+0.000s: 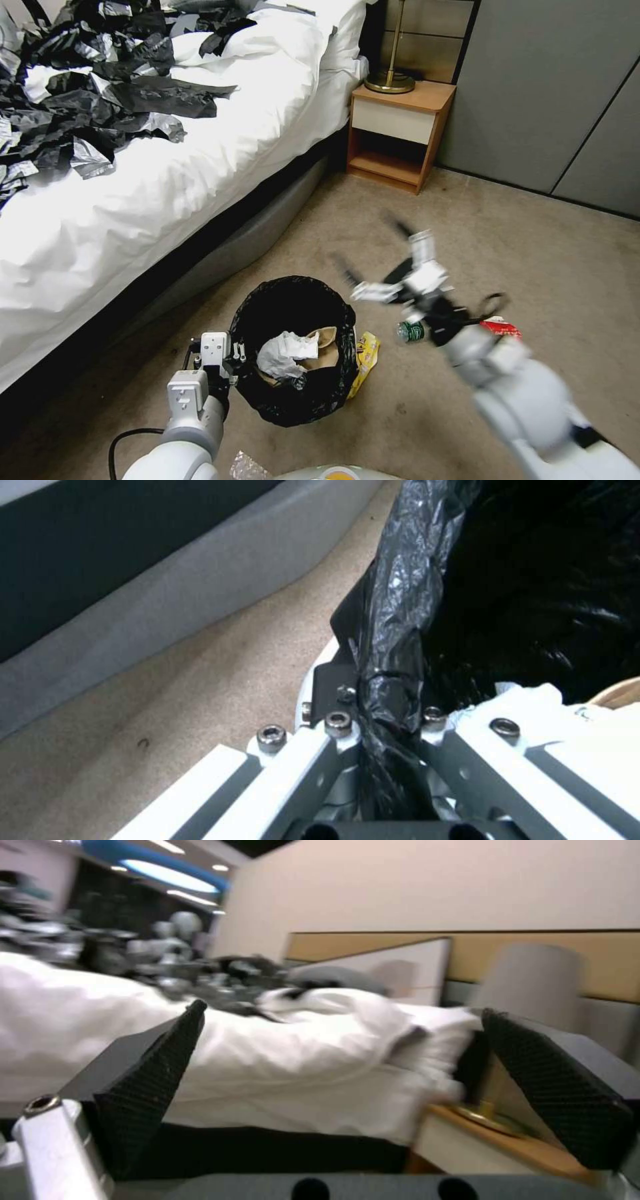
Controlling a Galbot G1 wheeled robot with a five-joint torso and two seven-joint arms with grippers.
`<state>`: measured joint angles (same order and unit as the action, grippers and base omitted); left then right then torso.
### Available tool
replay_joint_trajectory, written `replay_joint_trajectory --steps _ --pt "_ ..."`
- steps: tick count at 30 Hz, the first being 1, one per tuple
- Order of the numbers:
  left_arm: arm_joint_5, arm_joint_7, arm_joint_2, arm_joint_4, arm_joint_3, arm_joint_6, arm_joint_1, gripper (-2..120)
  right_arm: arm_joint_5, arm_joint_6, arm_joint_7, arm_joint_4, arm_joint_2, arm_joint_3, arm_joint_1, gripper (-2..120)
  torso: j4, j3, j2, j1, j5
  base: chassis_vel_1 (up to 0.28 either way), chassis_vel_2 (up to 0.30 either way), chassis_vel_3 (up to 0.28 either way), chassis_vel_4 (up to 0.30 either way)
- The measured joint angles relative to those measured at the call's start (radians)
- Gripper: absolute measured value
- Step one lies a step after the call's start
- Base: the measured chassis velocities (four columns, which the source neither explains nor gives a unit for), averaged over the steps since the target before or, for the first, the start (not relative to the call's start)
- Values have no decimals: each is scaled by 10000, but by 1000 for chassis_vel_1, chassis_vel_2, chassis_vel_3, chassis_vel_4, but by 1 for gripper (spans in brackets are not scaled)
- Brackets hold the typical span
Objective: Pick up the trash bin, then pick up the garbage from the floor and place it into the trash bin.
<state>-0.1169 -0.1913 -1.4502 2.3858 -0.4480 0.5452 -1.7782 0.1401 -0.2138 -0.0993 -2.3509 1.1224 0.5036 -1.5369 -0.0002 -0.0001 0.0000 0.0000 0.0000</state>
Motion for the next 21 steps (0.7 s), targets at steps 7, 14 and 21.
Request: replay_joint_trajectory --steps 7,14,21 --pt "-282 -34 111 58 -148 23 28 0 -199 -919 332 463 1056 1066 -1899 100 -1 -1 0 0 1 0 0 0 0" --pt "-480 -113 142 163 -199 24 47 0 -310 -1234 424 1623 1563 739 -2041 100 3 0 0 -1 0 0 0 0 0" --pt "-481 -116 112 165 -189 24 68 0 -348 -1124 454 2114 1595 447 -1821 100 2 1 0 0 0 0 0 0 0"
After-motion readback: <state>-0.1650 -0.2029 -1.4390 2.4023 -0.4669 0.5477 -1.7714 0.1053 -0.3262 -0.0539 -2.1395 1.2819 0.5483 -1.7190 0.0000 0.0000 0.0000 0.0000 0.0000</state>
